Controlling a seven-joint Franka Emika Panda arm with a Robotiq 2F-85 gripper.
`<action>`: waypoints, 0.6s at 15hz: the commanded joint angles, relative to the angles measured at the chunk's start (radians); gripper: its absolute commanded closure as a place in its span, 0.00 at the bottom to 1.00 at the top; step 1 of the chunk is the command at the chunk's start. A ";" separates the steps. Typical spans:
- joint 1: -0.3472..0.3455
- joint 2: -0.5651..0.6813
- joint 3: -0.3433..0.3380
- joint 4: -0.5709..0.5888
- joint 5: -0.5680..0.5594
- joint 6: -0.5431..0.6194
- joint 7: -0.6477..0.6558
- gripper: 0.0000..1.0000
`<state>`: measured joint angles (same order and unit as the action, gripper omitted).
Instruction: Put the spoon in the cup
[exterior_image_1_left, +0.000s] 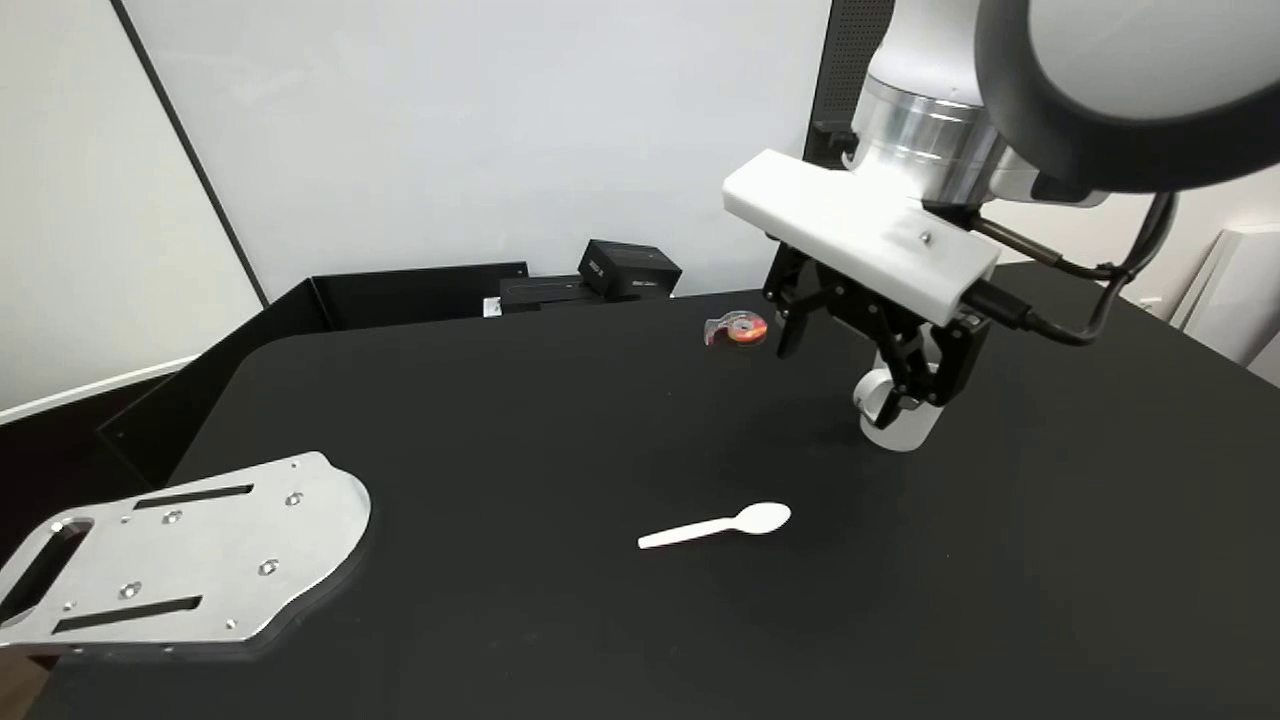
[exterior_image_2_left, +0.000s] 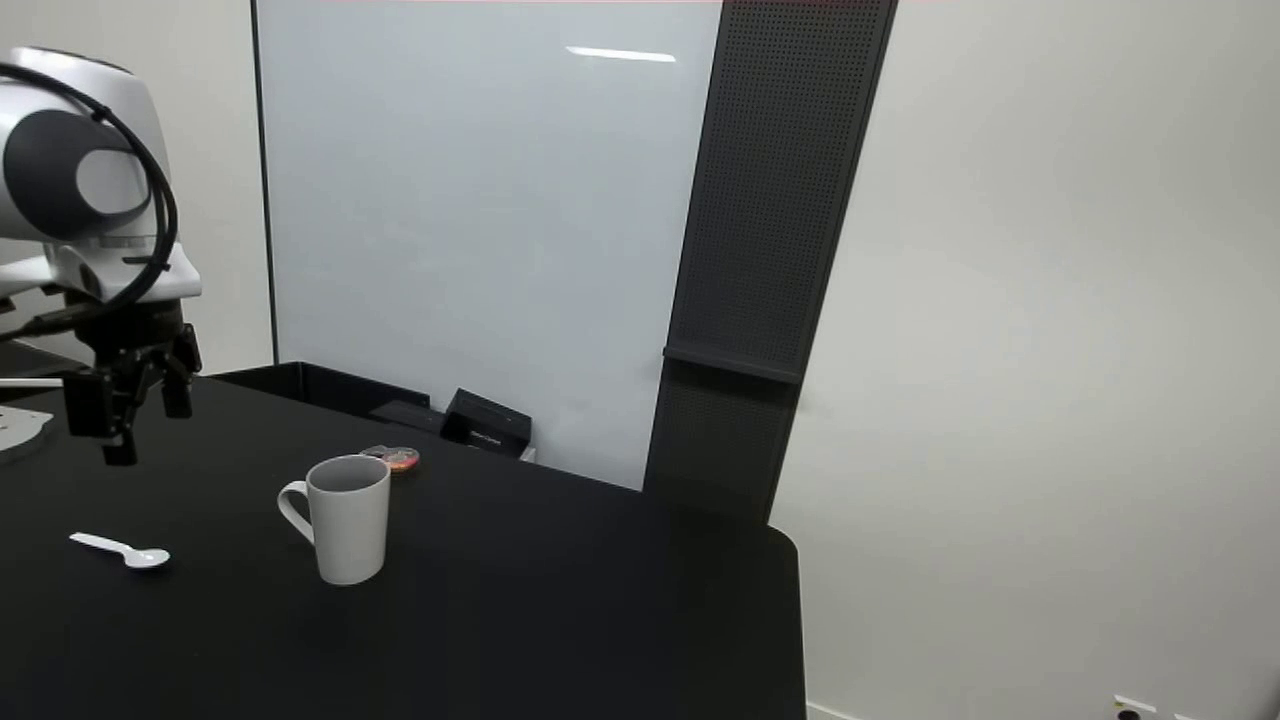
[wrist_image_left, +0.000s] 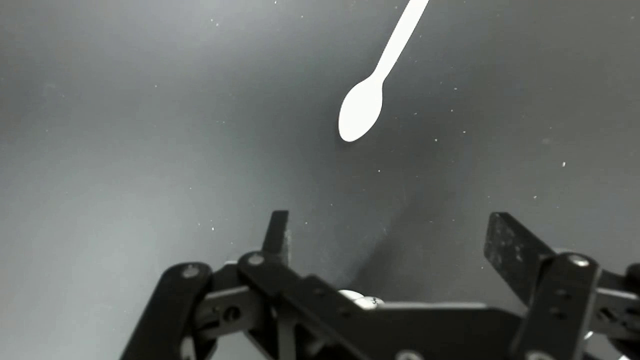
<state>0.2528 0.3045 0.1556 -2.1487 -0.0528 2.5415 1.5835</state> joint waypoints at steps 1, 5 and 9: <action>0.019 -0.001 -0.020 0.002 0.012 -0.001 -0.010 0.00; 0.019 -0.001 -0.020 0.003 0.014 -0.001 -0.013 0.00; 0.019 -0.001 -0.020 0.004 0.017 -0.001 -0.018 0.00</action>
<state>0.2525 0.3057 0.1556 -2.1454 -0.0478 2.5416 1.5746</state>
